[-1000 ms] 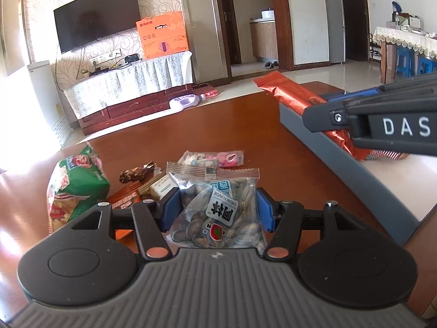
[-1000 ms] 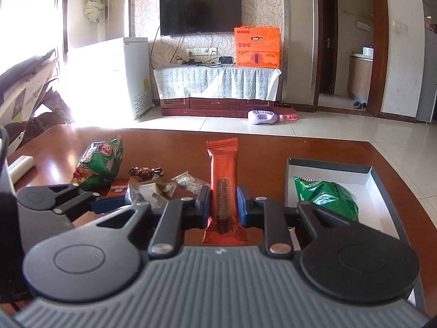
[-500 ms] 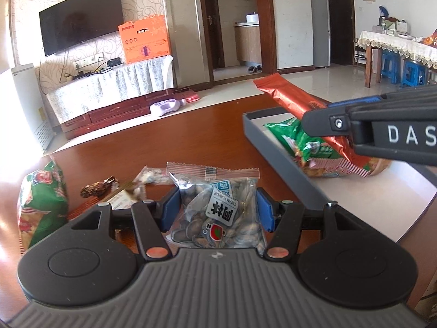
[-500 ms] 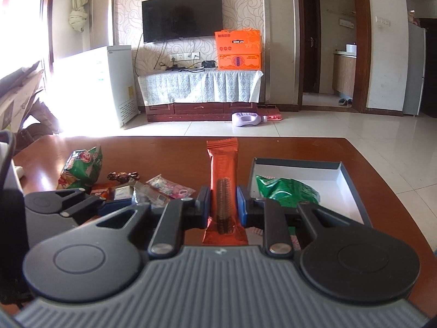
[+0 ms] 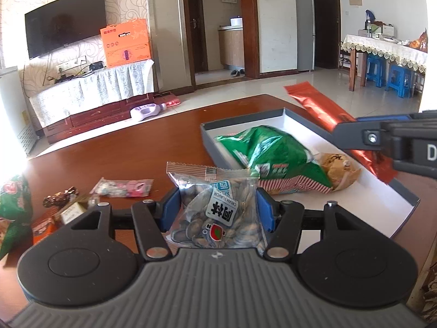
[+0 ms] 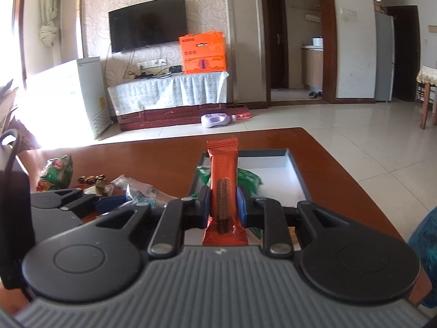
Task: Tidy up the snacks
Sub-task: 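Carry the seed bag with the left gripper while the right gripper carries the orange bar to the box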
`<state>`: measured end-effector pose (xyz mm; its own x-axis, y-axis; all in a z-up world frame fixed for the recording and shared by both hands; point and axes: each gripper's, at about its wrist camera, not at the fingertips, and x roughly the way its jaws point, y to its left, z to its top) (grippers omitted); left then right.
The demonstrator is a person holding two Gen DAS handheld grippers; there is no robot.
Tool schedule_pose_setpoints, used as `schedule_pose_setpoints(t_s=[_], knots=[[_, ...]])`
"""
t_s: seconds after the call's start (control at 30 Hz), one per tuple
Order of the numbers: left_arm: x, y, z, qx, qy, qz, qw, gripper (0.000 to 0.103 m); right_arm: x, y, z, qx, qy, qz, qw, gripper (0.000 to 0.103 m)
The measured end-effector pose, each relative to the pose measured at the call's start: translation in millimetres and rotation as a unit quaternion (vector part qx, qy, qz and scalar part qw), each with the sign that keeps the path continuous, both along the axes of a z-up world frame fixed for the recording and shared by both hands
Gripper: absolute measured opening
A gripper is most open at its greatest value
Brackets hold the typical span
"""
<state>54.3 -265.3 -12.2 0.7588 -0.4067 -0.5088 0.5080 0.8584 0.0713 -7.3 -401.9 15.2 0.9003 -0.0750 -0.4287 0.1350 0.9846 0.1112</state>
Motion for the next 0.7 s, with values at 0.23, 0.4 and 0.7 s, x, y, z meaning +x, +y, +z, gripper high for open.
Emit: schedule_pose_setpoints(t_s=[0.23,0.4,0.7], knots=[[-4,-17,6,-0.005,-0.014,-0.008,0.9999,0.065,-8,-13,-4,0.003,-0.006,-0.021,1.000,0.024],[-6,-24,13,-0.022,-0.016,-0.023,0.9994,0.065,-9,-13,-2,-0.002,-0.012,-0.025,1.000,0.024],[-14,-57,-1,-0.021,0.008,-0.079,0.9966,0.065,-8,-14,-8,-0.003,-0.001,-0.039,0.999,0.024]])
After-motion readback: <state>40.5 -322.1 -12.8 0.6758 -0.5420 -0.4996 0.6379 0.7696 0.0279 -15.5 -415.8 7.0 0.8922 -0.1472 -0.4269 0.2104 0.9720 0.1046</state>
